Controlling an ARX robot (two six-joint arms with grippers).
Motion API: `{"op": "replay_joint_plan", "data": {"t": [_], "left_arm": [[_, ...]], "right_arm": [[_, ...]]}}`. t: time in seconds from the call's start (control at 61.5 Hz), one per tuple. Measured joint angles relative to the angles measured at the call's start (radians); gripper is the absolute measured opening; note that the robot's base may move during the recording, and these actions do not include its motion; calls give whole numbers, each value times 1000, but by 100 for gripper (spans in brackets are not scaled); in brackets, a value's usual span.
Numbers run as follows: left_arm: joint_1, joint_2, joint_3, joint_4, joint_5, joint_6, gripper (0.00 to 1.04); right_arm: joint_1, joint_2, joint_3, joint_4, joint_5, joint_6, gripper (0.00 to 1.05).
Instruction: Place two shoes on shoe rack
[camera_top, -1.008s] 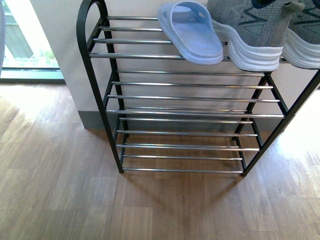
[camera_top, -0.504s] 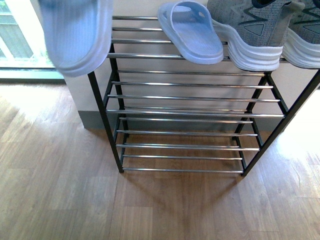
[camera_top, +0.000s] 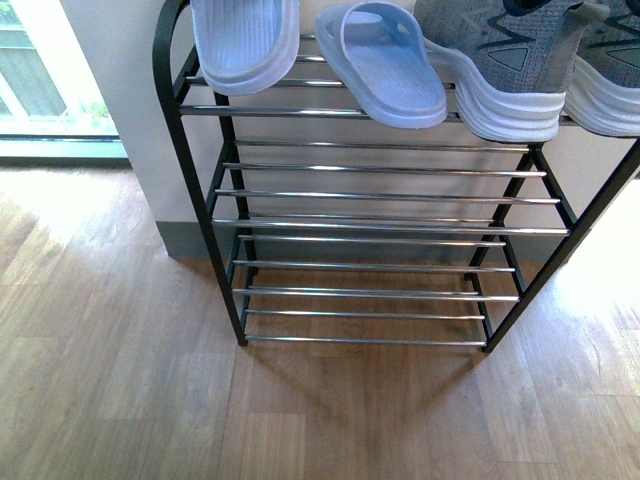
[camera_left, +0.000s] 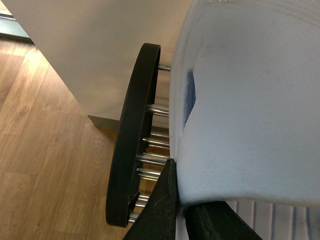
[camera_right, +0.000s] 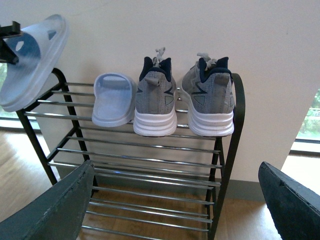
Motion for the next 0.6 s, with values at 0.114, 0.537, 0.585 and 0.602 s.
{"op": "replay_joint_plan", "data": {"t": [0.114, 0.537, 0.585, 0.602], "left_arm": [[3, 68, 85, -55, -2, 6, 2], [3, 249, 278, -194, -37, 48, 2], [3, 257, 285, -203, -39, 49, 2], [3, 259, 287, -207, -40, 49, 2]], "right_arm": [[0, 0, 0, 0, 0, 0, 95], [0, 0, 0, 0, 0, 0, 95], [0, 0, 0, 0, 0, 0, 95], [0, 0, 0, 0, 0, 0, 95]]}}
